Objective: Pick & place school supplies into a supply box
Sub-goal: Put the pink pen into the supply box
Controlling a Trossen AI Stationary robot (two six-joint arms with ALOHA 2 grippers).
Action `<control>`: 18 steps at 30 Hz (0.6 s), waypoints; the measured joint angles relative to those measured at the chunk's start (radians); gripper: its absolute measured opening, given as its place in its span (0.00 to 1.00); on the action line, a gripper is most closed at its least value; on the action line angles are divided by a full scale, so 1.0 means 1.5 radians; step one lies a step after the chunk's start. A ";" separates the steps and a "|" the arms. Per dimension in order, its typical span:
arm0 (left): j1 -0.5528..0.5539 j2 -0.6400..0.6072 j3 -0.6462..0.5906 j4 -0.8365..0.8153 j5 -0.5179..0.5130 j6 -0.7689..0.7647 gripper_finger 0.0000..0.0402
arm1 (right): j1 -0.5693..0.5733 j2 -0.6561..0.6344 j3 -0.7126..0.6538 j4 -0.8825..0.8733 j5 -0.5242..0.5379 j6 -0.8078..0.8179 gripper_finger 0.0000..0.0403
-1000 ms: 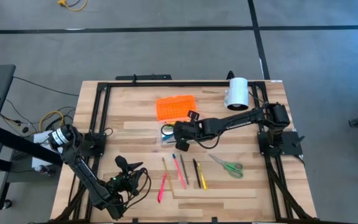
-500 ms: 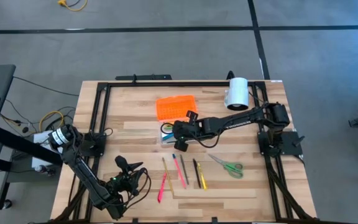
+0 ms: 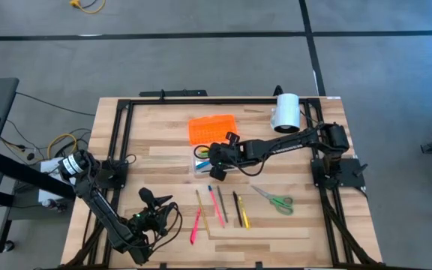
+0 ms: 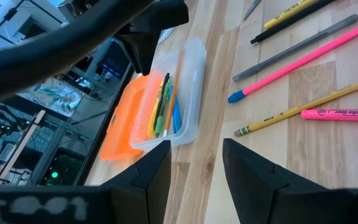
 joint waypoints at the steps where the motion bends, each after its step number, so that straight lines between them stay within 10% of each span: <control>1: 0.000 0.000 0.000 0.000 0.000 0.000 0.34 | 0.000 0.000 0.000 0.000 0.000 0.000 0.21; 18: 0.005 0.000 0.000 0.065 -0.001 0.040 0.34 | 0.136 -0.008 0.000 -0.009 0.123 -0.022 0.21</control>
